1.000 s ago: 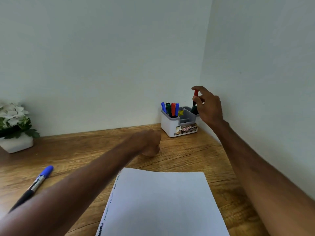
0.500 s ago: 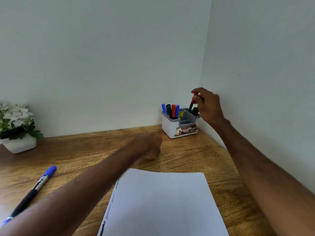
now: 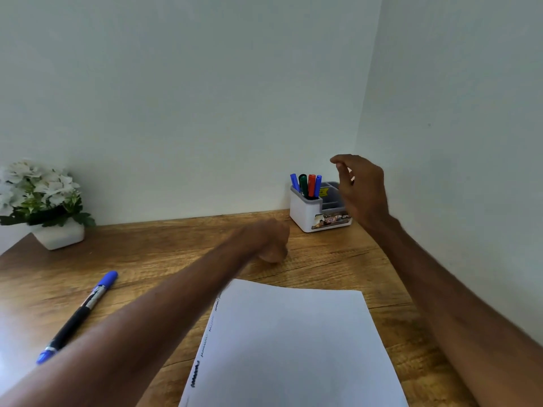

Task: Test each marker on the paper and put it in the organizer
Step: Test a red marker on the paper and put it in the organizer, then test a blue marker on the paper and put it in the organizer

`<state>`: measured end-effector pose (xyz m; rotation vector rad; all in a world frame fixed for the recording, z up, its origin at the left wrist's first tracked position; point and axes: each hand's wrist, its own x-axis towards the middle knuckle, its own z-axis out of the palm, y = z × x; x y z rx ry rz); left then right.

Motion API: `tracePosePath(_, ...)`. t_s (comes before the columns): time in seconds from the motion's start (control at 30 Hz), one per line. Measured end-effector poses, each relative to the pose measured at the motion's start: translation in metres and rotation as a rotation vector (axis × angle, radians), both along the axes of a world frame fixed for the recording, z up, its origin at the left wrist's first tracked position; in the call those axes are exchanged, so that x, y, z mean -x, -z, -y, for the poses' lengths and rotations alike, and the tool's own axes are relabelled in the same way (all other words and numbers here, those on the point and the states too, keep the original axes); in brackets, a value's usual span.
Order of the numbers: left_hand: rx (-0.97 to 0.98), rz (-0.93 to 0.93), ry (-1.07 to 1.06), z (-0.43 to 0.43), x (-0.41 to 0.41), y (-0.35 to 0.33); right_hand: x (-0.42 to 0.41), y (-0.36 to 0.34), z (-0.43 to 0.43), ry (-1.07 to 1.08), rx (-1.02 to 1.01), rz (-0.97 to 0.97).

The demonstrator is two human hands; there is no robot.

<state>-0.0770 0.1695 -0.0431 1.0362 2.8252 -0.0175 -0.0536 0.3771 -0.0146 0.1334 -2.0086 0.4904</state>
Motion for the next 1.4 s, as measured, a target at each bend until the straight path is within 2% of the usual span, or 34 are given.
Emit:
tracePosePath(0.13,-0.034,0.005,0.008,0.017,-0.009,-0.005,-0.02,0.01,0.053,-0.136,-0.012,0.036)
tracePosePath(0.3,-0.152,0.008,0.001,0.049,-0.022,-0.002,-0.049,0.026,0.124,-0.316,-0.171,0.231)
tracePosePath(0.37,-0.201,0.035,0.014,0.07,-0.032,-0.006,-0.061,0.028,0.149,-0.354,-0.236,0.242)
tracePosePath(0.43,-0.313,0.021,-0.012,0.099,-0.047,-0.013,-0.074,0.026,0.171,-0.398,-0.244,0.167)
tracePosePath(0.53,-0.492,-0.163,-0.063,0.152,-0.05,-0.018,-0.092,0.019,0.201,-0.461,-0.168,0.133)
tracePosePath(0.63,-0.73,-0.191,-0.213,0.21,-0.044,-0.008,-0.106,0.024,0.231,-0.612,-0.225,0.298)
tracePosePath(0.73,-0.876,-0.156,-0.31,0.253,-0.04,0.009,-0.109,0.032,0.259,-0.72,-0.282,0.497)
tracePosePath(0.9,-0.939,-0.178,-0.51,0.285,-0.038,0.022,-0.097,0.029,0.314,-0.656,-0.244,0.644)
tracePosePath(1.1,-0.94,-0.199,-0.582,0.297,-0.035,0.029,-0.067,0.033,0.367,-0.448,-0.189,0.816)
tracePosePath(1.27,-0.95,-0.212,-0.556,0.293,-0.035,0.032,-0.051,0.021,0.362,-0.441,-0.139,1.072)
tracePosePath(1.4,-1.023,-0.174,-0.435,0.282,-0.034,0.03,-0.051,0.012,0.333,-0.55,0.095,1.195)
